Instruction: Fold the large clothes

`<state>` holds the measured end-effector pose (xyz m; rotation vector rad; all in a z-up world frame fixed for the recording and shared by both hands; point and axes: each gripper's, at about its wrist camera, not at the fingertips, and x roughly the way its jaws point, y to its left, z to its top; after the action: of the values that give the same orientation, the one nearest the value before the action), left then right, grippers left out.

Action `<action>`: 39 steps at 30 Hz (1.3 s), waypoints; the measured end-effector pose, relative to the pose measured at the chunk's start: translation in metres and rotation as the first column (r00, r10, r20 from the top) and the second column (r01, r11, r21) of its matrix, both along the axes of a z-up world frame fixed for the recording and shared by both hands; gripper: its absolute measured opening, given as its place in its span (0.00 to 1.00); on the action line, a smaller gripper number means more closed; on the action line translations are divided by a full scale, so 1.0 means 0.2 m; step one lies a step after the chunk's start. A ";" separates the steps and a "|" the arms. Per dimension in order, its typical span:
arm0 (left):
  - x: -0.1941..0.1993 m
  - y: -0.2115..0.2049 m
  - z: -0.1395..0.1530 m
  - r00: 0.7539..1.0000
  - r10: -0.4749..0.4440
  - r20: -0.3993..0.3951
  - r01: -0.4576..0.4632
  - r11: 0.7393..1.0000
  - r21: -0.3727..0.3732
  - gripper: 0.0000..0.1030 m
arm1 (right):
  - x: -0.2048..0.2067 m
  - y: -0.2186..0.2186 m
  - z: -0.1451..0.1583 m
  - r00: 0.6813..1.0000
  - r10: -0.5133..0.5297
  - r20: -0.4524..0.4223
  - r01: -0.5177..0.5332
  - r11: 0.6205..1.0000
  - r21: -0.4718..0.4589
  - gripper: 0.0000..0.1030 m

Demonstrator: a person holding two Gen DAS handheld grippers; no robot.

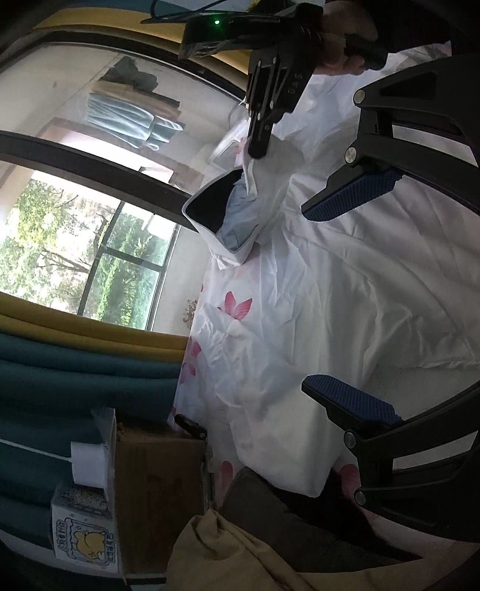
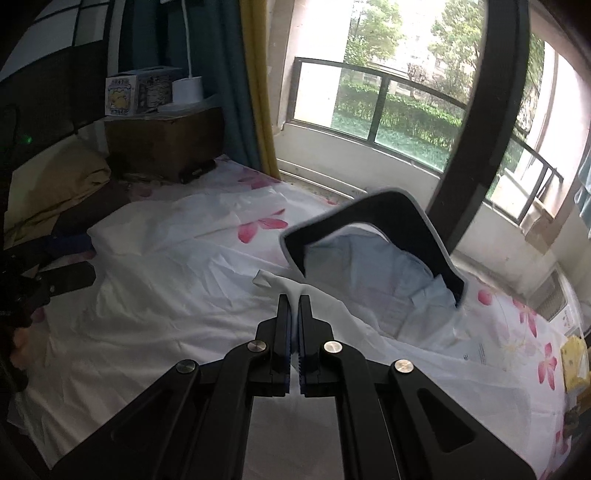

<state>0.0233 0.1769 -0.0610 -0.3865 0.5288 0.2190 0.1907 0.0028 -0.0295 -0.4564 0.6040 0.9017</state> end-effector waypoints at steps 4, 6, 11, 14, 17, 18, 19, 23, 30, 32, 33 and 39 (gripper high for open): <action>0.02 0.03 -0.02 1.000 0.004 -0.016 -0.004 1.000 -0.004 0.85 | -0.02 0.11 -0.02 1.000 0.019 -0.015 -0.018 1.000 0.010 0.02; 0.02 0.05 -0.03 1.000 0.013 -0.023 -0.013 1.000 -0.004 0.85 | -0.02 0.15 -0.02 0.999 0.033 -0.023 -0.033 0.999 0.015 0.02; 0.02 0.10 -0.06 0.999 0.036 -0.033 -0.037 0.999 -0.024 0.85 | -0.03 0.25 -0.05 0.998 0.059 -0.038 -0.058 0.998 0.019 0.02; 0.02 0.10 -0.07 0.999 0.035 -0.040 -0.037 0.999 -0.028 0.85 | -0.03 0.29 -0.08 0.996 0.065 -0.058 -0.065 0.998 0.015 0.02; 0.03 0.10 -0.07 0.998 0.034 -0.046 -0.035 0.999 -0.029 0.85 | -0.04 0.31 -0.11 0.994 0.075 -0.083 -0.075 0.997 0.002 0.02; 0.03 0.10 -0.08 0.998 0.035 -0.048 -0.036 0.999 -0.030 0.85 | -0.04 0.31 -0.12 0.993 0.078 -0.093 -0.078 0.997 0.000 0.02; 0.03 0.10 -0.08 0.998 0.036 -0.049 -0.038 0.999 -0.031 0.85 | -0.04 0.31 -0.12 0.992 0.080 -0.099 -0.080 0.997 -0.001 0.02; 0.03 0.11 -0.07 0.999 0.015 -0.042 -0.018 0.997 -0.073 0.85 | -0.06 0.34 -0.16 0.987 0.089 -0.137 -0.093 0.995 -0.024 0.03; 0.05 0.10 -0.04 0.995 -0.026 -0.092 0.024 0.999 -0.024 0.85 | -0.12 0.32 -0.17 0.978 0.120 -0.173 -0.125 0.992 -0.015 0.55; 0.07 0.12 -0.04 0.994 -0.032 -0.101 0.030 0.999 -0.021 0.85 | -0.14 0.29 -0.16 0.978 0.120 -0.172 -0.122 0.992 -0.001 0.55; 0.07 0.12 -0.04 0.994 -0.041 -0.105 0.039 0.999 -0.021 0.85 | -0.14 0.27 -0.15 0.979 0.116 -0.167 -0.118 0.993 0.001 0.55; 0.17 0.16 -0.03 0.985 -0.101 -0.142 0.097 0.995 -0.035 0.85 | -0.11 0.10 -0.10 0.989 0.046 -0.139 -0.043 0.999 0.023 0.55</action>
<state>0.0578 0.2089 -0.0675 -0.3727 0.6915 0.1439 0.1694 0.0236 -0.0499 -0.3920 0.7145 0.9871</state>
